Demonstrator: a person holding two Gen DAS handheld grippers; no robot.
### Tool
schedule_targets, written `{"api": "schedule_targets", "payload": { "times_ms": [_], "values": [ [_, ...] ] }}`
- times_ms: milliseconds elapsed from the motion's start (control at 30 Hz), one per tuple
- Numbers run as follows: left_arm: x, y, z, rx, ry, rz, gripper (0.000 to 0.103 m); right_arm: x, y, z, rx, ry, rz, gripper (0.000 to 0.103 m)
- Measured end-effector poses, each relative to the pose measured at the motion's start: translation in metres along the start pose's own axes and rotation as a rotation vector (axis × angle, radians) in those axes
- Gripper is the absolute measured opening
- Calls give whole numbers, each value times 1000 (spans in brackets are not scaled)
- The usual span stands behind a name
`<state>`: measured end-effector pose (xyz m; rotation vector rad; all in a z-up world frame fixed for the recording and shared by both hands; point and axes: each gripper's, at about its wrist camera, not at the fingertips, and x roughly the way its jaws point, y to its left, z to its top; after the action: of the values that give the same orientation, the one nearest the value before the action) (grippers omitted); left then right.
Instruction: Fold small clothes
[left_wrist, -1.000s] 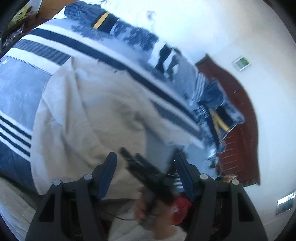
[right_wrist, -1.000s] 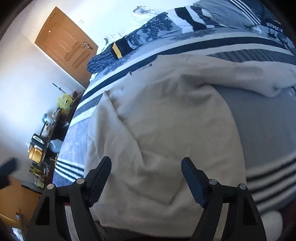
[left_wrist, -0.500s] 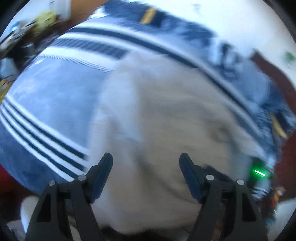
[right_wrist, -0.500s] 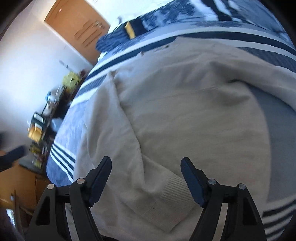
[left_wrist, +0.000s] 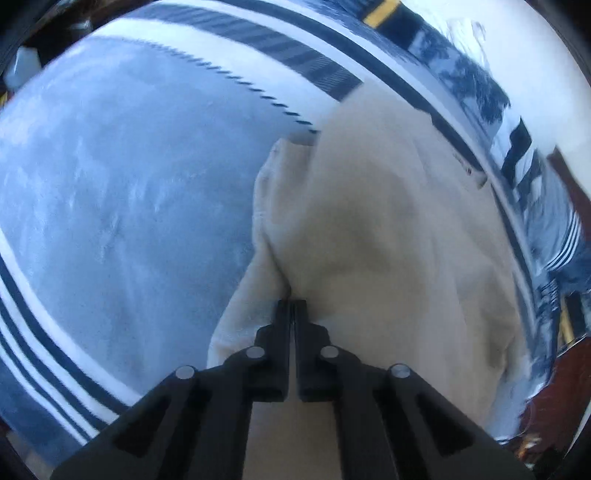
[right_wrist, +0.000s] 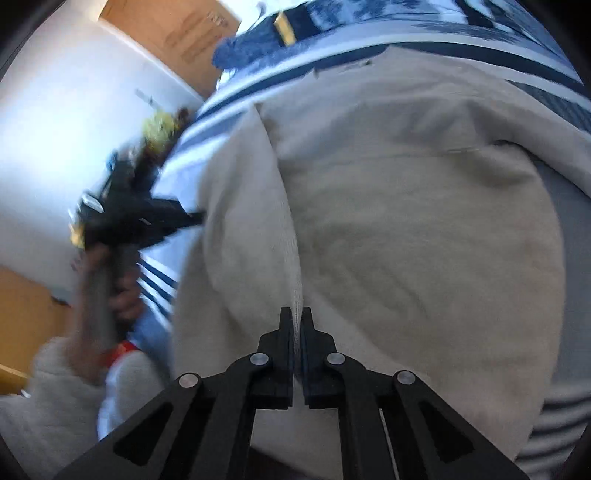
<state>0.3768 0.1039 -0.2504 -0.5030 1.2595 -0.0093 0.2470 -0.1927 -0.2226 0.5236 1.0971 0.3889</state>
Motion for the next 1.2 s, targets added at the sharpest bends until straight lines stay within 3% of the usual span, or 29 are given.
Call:
{"api": "schedule_targets", "payload": {
  "times_ms": [67,133,167,200,233,267,300,333,367,500,600,667,800,900,1000,1100,1133,1200],
  "values": [
    [-1,5,-1,-5,3,-40,2,13,-12,-9,29,43,-54,5],
    [-8,13,-1,-33,8,-83,5,38,-22,-13,7,137,-170,8],
    [-14,14,0,-37,-1,-112,16,38,-23,-12,2,146,-214,8],
    [-24,17,3,-38,-25,-126,38,33,-19,-9,-7,129,-201,8],
    [-33,21,8,-46,-60,-125,49,22,-11,-2,-28,92,-165,9],
    [-42,26,15,-65,-103,-122,59,13,-2,5,-53,63,-147,19],
    [-45,28,22,-76,-122,-119,59,5,9,13,-83,39,-141,33],
    [-45,30,31,-82,-128,-112,59,1,22,24,-120,17,-137,68],
    [-41,31,44,-93,-127,-95,59,0,32,35,-150,-5,-127,85],
    [-17,37,82,-126,-147,-33,54,29,76,89,-208,-1,-71,84],
    [4,39,95,-126,-132,-65,45,63,108,135,-224,12,-38,83],
    [14,43,96,-109,-131,-74,39,89,130,160,-233,36,-10,79],
    [17,27,90,-4,-157,-25,39,147,165,197,-212,69,-17,69],
    [26,22,94,1,-156,-77,38,192,168,234,-218,96,-56,64],
    [33,23,100,13,-169,-21,1,236,163,262,-181,135,-82,58],
    [32,35,101,-18,-164,-61,0,265,158,275,-163,166,-120,25],
    [27,41,100,-38,-175,-63,0,271,158,275,-160,190,-96,3],
    [9,55,101,-92,-259,-54,0,262,167,277,-182,144,-104,4]
  ]
}}
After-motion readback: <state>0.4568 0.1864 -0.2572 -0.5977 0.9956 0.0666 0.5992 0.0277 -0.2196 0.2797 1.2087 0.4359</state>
